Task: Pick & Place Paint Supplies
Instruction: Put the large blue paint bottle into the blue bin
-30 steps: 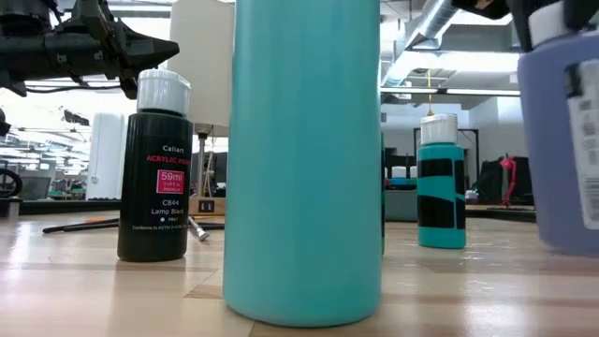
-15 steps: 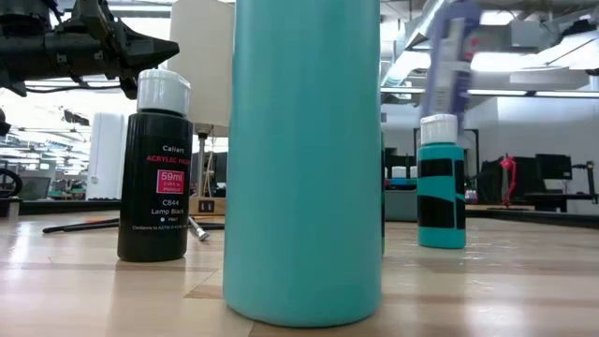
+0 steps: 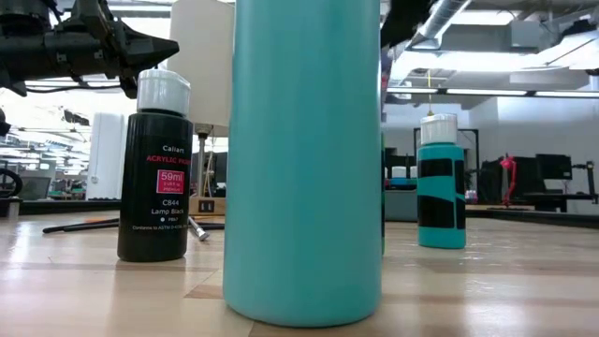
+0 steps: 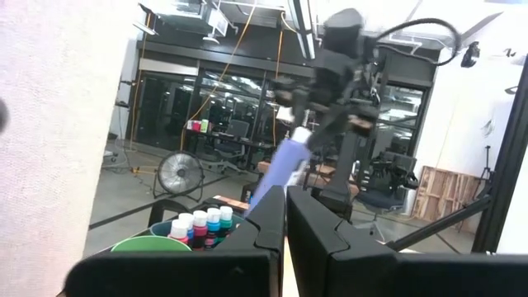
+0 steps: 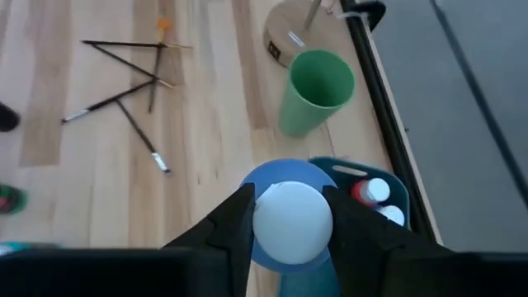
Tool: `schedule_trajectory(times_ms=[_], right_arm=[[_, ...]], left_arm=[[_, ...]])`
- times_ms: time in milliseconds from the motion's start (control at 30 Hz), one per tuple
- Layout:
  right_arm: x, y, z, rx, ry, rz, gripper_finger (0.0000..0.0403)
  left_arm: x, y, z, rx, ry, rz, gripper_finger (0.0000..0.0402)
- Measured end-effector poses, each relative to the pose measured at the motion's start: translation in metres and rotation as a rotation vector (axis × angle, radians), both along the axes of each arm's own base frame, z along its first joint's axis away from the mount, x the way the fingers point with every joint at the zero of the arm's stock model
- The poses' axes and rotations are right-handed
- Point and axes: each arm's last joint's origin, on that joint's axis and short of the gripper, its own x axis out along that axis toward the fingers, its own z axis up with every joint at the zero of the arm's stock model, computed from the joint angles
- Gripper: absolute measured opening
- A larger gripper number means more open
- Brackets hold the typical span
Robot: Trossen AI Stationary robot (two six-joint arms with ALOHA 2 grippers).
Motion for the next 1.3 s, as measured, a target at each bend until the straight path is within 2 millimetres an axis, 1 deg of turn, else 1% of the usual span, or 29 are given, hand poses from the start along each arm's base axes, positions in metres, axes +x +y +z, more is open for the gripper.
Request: schedule_trajectory(times_ms=[167,333,533,733,967,1100,1200,1300], right_arm=[[0.013,-0.039,-0.024,0.025,0.083,-0.042,0.0122],[0.022,-0.066,-0.043,0.071,0.114,-0.055,0.0129],[0.028,-0.082,-0.06,0.107,0.158,-0.043,0.0116],[0.037,-0.099,-0.077,0.108,0.175,-0.046,0.0132],[0.045,-0.118,-0.095,0.149,0.159,-0.015,0.0116],[0.045,-0.128,-0.105,0.185,0.166,-0.023,0.0129],[0.047,-0.132,-0.108,0.189,0.16,-0.024,0.0136],[0.047,-0.135,-0.109,0.187,0.144,-0.021,0.0126]], left_arm=[[0.0,0.0,0.0,0.001,-0.001,0.0,0.0002],[0.0,0.0,0.0,0.001,-0.002,0.0,0.0002],[0.0,0.0,0.0,0.001,-0.003,0.0,0.0002],[0.0,0.0,0.001,0.001,-0.005,0.0,0.0002],[0.0,0.0,0.001,0.002,-0.008,0.0,0.0002],[0.0,0.0,0.001,0.002,-0.008,0.0,0.0002],[0.0,0.0,0.001,0.002,-0.008,0.0,0.0002],[0.0,0.0,0.001,0.002,-0.008,0.0,0.0002]])
